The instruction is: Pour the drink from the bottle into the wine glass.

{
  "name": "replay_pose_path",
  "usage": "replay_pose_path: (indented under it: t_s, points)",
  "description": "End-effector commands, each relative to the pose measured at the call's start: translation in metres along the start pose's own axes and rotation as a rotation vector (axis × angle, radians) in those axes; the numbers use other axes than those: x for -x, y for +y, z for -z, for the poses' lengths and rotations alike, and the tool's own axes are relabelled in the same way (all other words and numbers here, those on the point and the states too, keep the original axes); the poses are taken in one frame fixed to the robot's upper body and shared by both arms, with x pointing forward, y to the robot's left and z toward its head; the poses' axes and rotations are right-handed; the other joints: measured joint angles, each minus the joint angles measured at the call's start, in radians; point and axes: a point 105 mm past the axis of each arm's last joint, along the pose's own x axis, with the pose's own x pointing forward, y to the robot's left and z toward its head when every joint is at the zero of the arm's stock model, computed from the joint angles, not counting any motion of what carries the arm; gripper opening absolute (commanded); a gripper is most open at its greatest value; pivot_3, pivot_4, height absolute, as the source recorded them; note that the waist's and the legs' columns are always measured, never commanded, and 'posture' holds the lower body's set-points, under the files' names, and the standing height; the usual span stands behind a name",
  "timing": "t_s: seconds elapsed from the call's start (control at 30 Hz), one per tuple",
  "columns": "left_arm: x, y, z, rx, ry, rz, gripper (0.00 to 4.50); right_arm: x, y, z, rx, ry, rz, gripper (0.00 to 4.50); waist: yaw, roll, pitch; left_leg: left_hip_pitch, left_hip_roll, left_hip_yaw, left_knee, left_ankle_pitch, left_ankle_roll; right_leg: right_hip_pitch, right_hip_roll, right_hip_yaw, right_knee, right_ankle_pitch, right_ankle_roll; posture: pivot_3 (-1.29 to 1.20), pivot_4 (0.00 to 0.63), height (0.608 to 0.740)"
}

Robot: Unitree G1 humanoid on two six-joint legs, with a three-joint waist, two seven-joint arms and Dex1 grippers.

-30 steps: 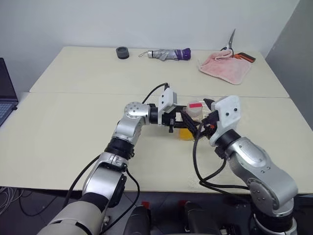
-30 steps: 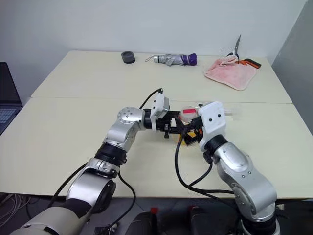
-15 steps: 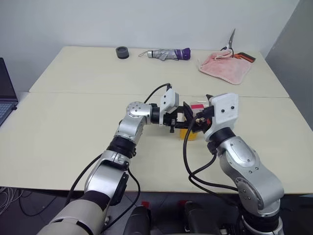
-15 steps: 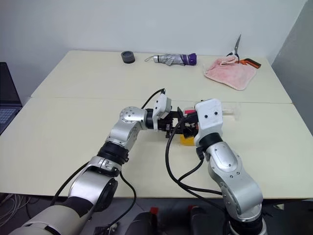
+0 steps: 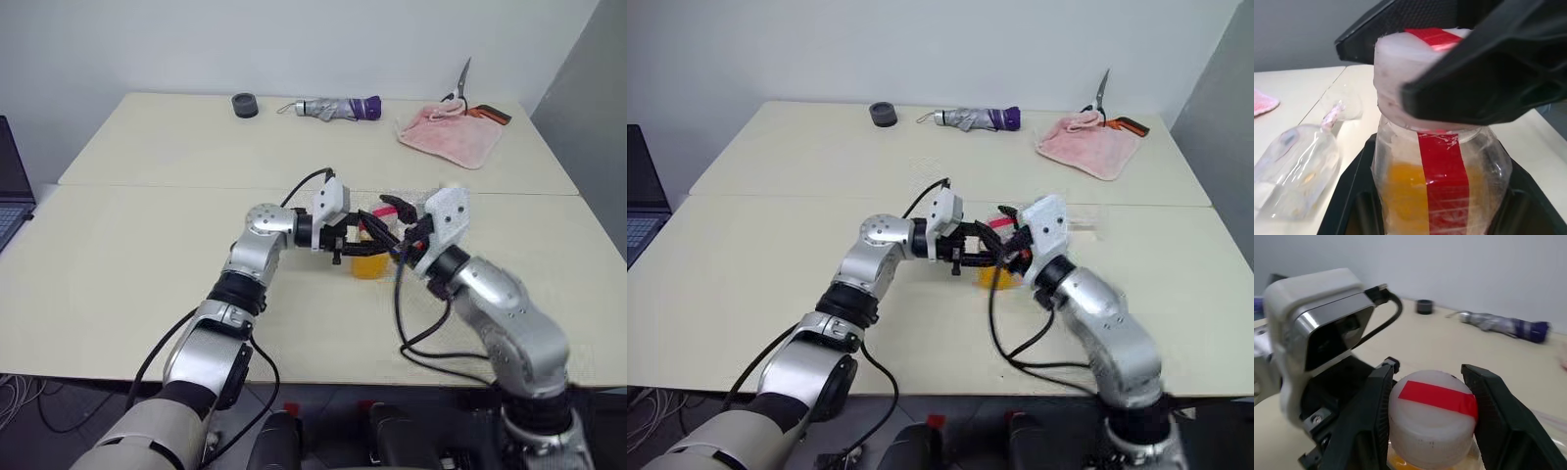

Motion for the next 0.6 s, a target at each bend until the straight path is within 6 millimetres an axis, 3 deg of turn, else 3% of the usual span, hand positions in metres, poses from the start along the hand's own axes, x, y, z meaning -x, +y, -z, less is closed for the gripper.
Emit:
replay_pose_path:
  t_s: [0.03, 0.23, 0.5, 0.6]
  points:
    - [-0.005, -0.001, -0.027, -0.092, -0.040, 0.066, 1.92, 0.003, -0.018, -0.012, 0.049, 0.009, -0.232, 1.90, 0.000, 0.000, 0.000, 0.000, 0.000, 0.000, 0.000, 0.000, 0.000, 0.000, 0.000, 0.000, 0.000, 0.000, 0.000, 0.00, 0.150, 0.740]
    - [-0.002, -0.003, -0.027, -0.097, -0.036, 0.072, 1.90, 0.002, -0.038, -0.013, 0.070, 0.059, -0.313, 1.90, 0.001, 0.000, 0.000, 0.000, 0.001, -0.001, -0.001, 0.000, 0.000, 0.000, 0.000, -0.001, -0.001, 0.000, -0.001, 0.00, 0.150, 0.740]
    - [0.001, -0.004, -0.028, -0.088, -0.046, 0.051, 1.90, 0.014, -0.036, -0.029, 0.048, -0.021, -0.239, 4.50, 0.003, 0.000, 0.000, 0.000, 0.000, -0.001, 0.000, 0.000, 0.000, 0.000, -0.001, -0.001, 0.000, 0.000, -0.001, 0.00, 0.150, 0.740]
    - [0.001, -0.006, -0.027, -0.080, -0.050, 0.049, 1.90, 0.025, -0.020, -0.035, 0.064, -0.044, -0.205, 4.50, 0.004, 0.000, 0.000, -0.001, 0.000, -0.001, -0.001, 0.000, 0.000, 0.000, -0.001, -0.001, 0.000, 0.000, -0.001, 0.00, 0.150, 0.740]
